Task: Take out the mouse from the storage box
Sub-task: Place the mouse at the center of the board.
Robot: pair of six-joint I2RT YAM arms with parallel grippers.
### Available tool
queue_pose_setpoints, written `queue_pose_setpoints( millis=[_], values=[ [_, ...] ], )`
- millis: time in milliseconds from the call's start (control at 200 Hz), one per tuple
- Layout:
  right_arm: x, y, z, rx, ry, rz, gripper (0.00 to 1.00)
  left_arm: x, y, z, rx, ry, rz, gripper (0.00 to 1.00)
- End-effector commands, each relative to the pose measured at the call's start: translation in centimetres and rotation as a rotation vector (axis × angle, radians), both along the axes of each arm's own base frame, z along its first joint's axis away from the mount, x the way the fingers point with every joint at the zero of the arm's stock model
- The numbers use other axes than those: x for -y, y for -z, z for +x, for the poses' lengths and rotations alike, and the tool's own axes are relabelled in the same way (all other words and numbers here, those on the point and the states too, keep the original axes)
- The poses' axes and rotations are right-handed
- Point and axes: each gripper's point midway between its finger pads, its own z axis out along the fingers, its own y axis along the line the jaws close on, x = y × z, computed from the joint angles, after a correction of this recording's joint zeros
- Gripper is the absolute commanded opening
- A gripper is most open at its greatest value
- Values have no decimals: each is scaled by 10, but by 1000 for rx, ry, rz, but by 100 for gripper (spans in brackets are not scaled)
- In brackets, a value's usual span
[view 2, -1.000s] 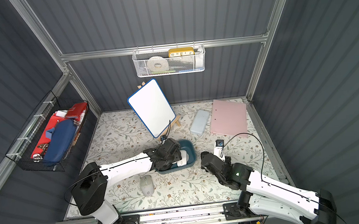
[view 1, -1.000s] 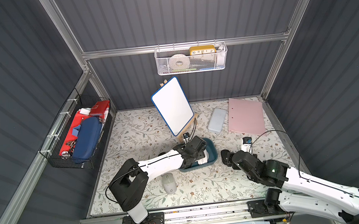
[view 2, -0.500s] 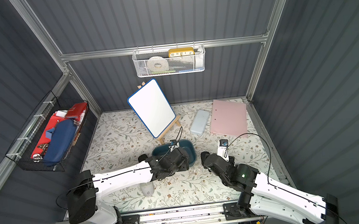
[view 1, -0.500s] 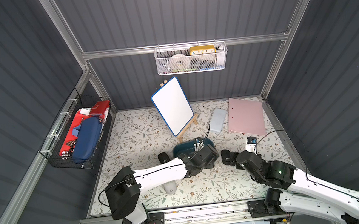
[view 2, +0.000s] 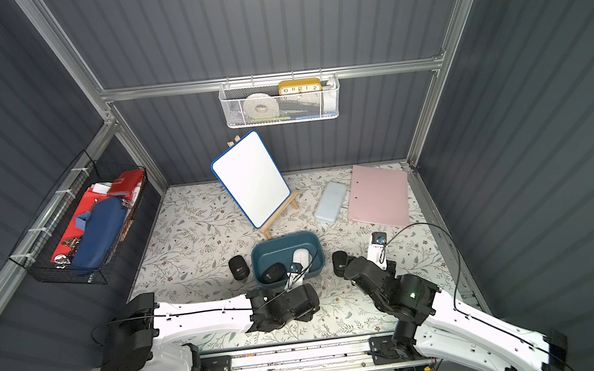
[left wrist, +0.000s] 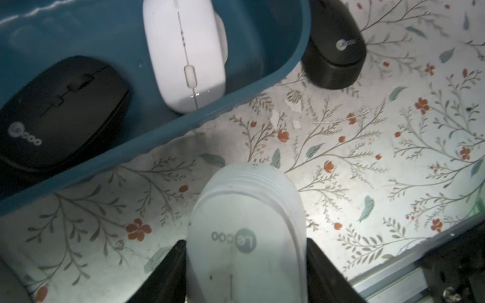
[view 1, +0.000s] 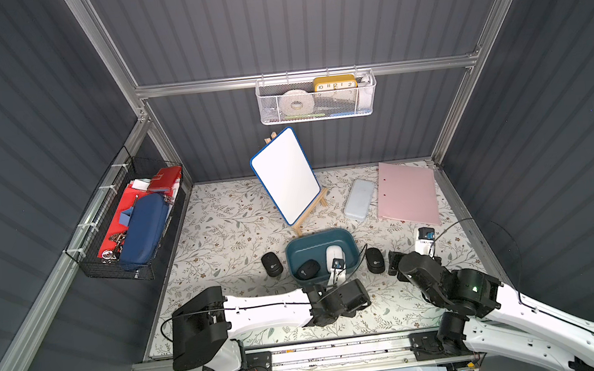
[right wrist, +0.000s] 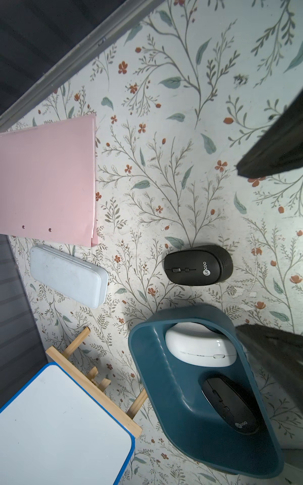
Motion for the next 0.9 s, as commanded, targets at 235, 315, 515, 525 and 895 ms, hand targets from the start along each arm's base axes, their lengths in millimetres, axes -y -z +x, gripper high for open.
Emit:
queue_pose_setpoints(
  millis=[235, 315, 515, 525, 895],
  values=[
    [3, -1, 1, -2, 21, 0, 91, -45, 28, -18, -99, -115, 56, 47],
    [-1, 1, 1, -10, 11, 6, 91, -50, 37, -20, -109, -129, 75, 47],
    [-11, 3, 4, -33, -10, 6, 91, -63, 51, -25, -138, -167, 86, 47],
    [-11, 3, 4, -34, -10, 6, 91, -64, 52, -25, -138, -167, 87, 47],
    [-18, 9, 3, -50, -21, 49, 90, -79, 58, -23, -130, -205, 146, 60]
  ],
)
